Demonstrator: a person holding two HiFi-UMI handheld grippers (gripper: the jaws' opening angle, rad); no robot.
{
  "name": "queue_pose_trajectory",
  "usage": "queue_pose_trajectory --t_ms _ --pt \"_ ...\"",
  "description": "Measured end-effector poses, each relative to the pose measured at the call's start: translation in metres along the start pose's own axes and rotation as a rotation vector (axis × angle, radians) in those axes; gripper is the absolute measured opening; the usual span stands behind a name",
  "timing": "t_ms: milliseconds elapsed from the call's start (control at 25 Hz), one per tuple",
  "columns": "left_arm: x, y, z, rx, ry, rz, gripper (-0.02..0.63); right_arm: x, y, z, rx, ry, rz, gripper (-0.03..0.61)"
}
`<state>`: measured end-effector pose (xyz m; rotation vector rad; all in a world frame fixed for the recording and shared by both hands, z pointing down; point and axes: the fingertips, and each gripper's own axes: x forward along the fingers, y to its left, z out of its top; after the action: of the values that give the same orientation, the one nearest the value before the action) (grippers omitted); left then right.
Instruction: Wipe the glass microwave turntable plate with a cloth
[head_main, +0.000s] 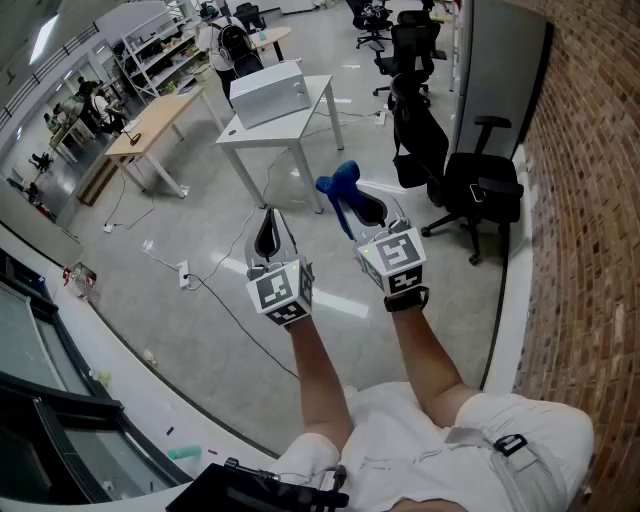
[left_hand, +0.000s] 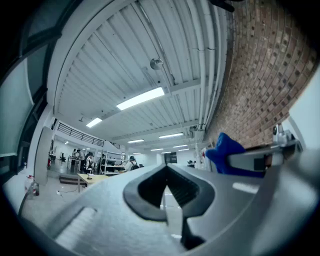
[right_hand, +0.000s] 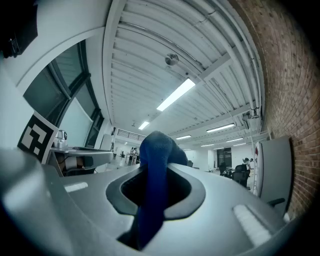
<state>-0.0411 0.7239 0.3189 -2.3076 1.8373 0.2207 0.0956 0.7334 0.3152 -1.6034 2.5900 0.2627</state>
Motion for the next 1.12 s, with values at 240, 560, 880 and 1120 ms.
queue_pose_trajectory --t_ms 240,560,880,1120 --pt "-0.013 -0.023 -0.002 0.01 0.005 -0.019 0.002 -0.019 -0.002 -0.005 0.018 0.0 0.006 0.06" --pt "-0.029 -0.034 0.002 0.023 0.018 -0.001 0.002 -0.039 -0.006 -0.006 0.068 -0.007 0.027 0.06" --pt "-0.046 -0.042 -0.001 0.056 0.061 0.004 0.002 -0.049 -0.002 -0.018 0.136 0.008 0.051 0.06" --pt "-0.027 -0.039 -0.015 0.028 0.069 -0.011 0.002 -0.034 -0.01 -0.033 0.133 0.018 0.037 0.061"
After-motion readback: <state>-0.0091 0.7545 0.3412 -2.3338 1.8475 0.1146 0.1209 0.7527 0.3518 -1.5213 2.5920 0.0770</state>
